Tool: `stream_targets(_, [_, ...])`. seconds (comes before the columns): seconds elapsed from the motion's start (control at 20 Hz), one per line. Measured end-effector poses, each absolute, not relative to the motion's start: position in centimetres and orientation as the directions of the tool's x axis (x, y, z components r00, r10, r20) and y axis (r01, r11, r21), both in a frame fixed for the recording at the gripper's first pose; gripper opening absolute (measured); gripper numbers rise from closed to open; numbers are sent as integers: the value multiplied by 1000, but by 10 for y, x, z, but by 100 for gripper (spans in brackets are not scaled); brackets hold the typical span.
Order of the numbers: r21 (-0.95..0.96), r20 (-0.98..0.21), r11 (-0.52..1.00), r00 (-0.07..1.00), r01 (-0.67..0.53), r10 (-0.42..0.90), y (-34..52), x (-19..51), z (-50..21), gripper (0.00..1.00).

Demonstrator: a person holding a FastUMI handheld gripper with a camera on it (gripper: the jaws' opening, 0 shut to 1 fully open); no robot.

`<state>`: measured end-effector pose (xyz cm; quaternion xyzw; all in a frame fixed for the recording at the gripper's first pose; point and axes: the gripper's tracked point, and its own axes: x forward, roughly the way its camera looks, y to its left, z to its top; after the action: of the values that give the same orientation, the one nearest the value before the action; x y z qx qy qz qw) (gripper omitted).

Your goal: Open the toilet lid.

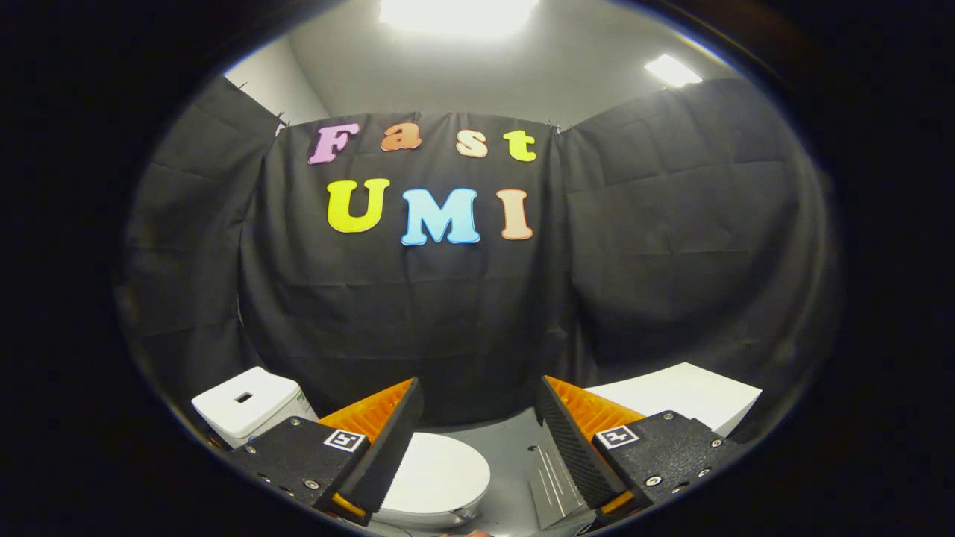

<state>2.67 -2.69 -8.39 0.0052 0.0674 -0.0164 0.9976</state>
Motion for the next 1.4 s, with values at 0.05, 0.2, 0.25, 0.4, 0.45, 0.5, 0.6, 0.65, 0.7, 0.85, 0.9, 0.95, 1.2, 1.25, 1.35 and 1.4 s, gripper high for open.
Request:
stream_targets(0.05, [12, -147, 999, 989, 31, -29, -26, 28, -91, 96])
stream_targets(0.2, [35, -188, 999, 982, 18, -11, -24, 33, -110, 96])
stream_targets(0.25, [44, -203, 999, 979, 12, -3, -22, 33, -117, 96])
stream_targets(0.4, [63, -249, 998, 968, 7, 9, -22, 38, -143, 96])
stream_targets(0.45, [64, -264, 998, 964, -1, 18, -20, 40, -153, 96])
stream_targets(0.5, [58, -268, 998, 963, -11, 26, -17, 41, -160, 96])
stream_targets(0.6, [38, -288, 999, 957, -3, 14, -21, 45, -177, 96])
stream_targets(0.65, [38, -306, 999, 952, 0, 12, -22, 45, -188, 96])
stream_targets(0.7, [51, -322, 999, 946, -4, 20, -20, 45, -198, 96])
stream_targets(0.85, [108, -369, 994, 929, 0, 40, -15, 44, -230, 96])
stream_targets(0.9, [132, -386, 991, 921, 8, 44, -14, 44, -239, 96])
stream_targets(0.95, [160, -403, 987, 914, 19, 48, -13, 44, -251, 96])
stream_targets(1.2, [256, -483, 964, 874, 74, 62, -11, 37, -303, 96])
stream_targets(1.25, [265, -493, 961, 867, 76, 67, -8, 33, -312, 96])
stream_targets(1.35, [278, -528, 955, 847, 105, 61, -9, 31, -331, 96])
stream_targets(1.4, [290, -540, 950, 839, 117, 61, -7, 30, -339, 96])
